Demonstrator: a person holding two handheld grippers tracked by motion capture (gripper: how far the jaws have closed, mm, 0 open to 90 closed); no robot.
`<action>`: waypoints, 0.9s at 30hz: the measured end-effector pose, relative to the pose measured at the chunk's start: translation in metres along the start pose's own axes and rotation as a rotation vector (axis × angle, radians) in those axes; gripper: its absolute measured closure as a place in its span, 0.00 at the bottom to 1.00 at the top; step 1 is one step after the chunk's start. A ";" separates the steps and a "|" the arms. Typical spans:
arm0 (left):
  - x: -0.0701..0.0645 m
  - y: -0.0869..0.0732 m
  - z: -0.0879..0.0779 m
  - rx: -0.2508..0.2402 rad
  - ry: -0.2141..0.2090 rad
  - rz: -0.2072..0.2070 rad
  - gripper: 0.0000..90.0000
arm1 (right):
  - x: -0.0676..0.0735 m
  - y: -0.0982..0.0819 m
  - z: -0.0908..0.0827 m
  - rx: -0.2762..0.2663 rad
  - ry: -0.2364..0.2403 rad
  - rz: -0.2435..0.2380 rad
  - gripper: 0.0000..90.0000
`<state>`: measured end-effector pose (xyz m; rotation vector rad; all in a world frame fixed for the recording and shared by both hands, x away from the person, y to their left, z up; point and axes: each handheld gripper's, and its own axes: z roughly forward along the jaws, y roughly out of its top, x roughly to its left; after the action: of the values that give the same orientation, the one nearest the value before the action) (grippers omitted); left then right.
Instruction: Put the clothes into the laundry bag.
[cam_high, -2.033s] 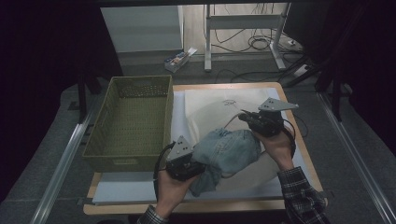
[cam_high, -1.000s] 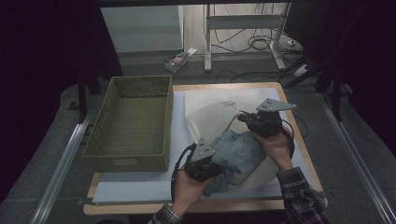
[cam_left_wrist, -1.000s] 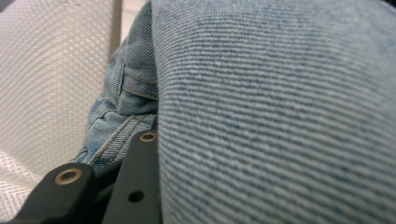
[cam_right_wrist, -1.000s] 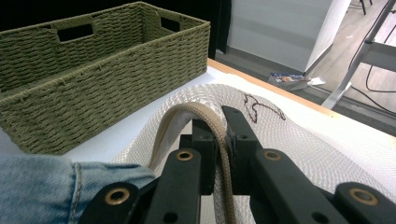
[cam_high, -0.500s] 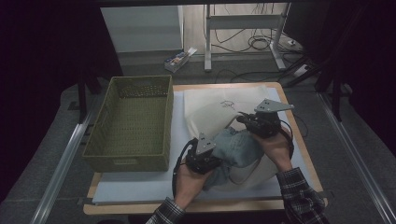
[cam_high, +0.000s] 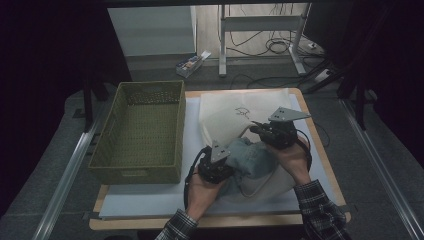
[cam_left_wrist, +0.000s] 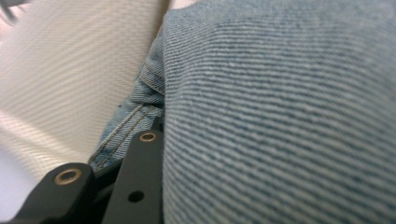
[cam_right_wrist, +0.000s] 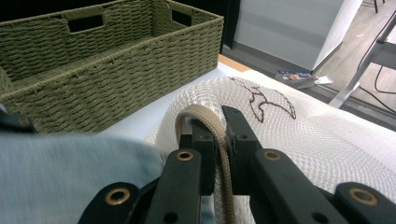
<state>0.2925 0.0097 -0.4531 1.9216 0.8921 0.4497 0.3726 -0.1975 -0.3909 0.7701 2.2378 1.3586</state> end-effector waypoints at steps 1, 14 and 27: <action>0.000 0.000 0.000 0.000 0.000 0.000 0.73 | 0.000 0.000 0.000 -0.001 0.002 0.001 0.93; -0.006 0.011 0.027 0.005 -0.019 -0.027 0.72 | 0.002 0.001 0.000 0.002 0.008 0.006 0.93; -0.006 0.026 0.024 -0.029 -0.057 -0.051 0.72 | 0.003 0.001 0.000 -0.010 0.033 0.027 0.92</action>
<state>0.3141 -0.0169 -0.4425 1.8720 0.8904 0.3735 0.3705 -0.1953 -0.3897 0.7824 2.2518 1.4046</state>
